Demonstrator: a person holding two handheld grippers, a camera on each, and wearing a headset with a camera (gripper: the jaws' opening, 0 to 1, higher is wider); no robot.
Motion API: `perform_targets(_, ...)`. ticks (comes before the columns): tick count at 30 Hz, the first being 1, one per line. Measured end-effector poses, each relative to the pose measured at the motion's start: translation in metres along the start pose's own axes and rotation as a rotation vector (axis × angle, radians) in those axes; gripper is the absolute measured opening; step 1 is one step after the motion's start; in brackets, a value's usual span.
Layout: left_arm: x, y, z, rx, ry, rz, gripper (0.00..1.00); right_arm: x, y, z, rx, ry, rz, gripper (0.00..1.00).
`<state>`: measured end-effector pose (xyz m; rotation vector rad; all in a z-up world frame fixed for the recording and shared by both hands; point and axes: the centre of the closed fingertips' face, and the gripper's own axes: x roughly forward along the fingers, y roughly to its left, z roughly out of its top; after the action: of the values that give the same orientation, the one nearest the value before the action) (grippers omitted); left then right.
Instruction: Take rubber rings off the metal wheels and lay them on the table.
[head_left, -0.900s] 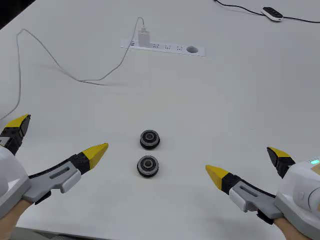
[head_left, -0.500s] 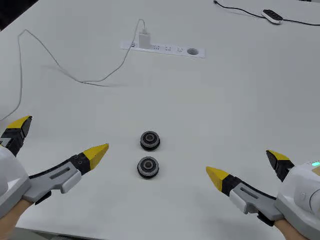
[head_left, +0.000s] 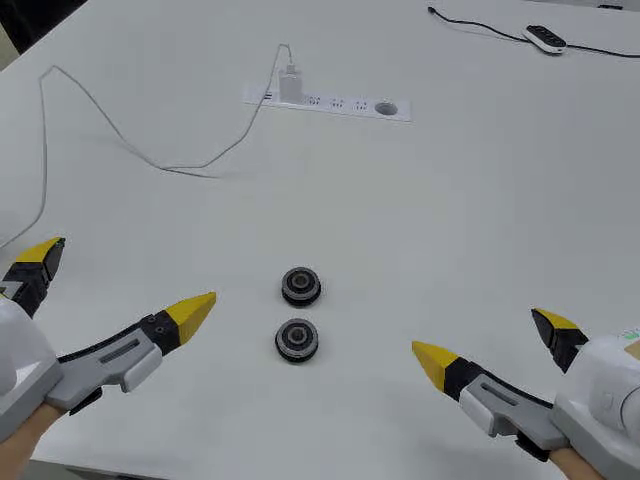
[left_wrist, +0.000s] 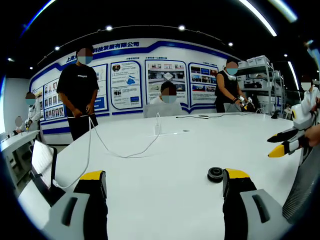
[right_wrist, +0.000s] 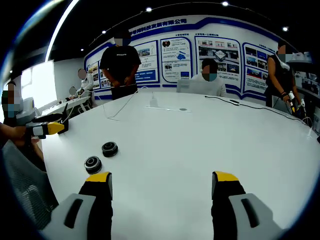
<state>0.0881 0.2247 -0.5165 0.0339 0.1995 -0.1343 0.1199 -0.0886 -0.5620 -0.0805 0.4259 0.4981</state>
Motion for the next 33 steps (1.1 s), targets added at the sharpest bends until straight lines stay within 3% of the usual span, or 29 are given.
perform_targets(11, 0.001, -0.003, -0.002, 0.015, 0.016, -0.017, 0.98, 0.001, 0.003, -0.002, 0.017, 0.013, 0.021, 0.80)
perform_targets(21, 0.003, -0.001, -0.002, 0.035, 0.028, -0.036, 0.97, 0.002, 0.007, 0.001, 0.086, 0.008, 0.042, 0.78)
perform_targets(28, 0.011, -0.012, -0.006, 0.077, 0.059, -0.109, 0.93, 0.004, 0.012, 0.004, 0.128, 0.002, 0.064, 0.76)
perform_targets(33, 0.018, -0.032, -0.010, 0.124, 0.081, -0.207, 0.89, 0.007, 0.020, 0.014, 0.192, -0.021, 0.097, 0.71)
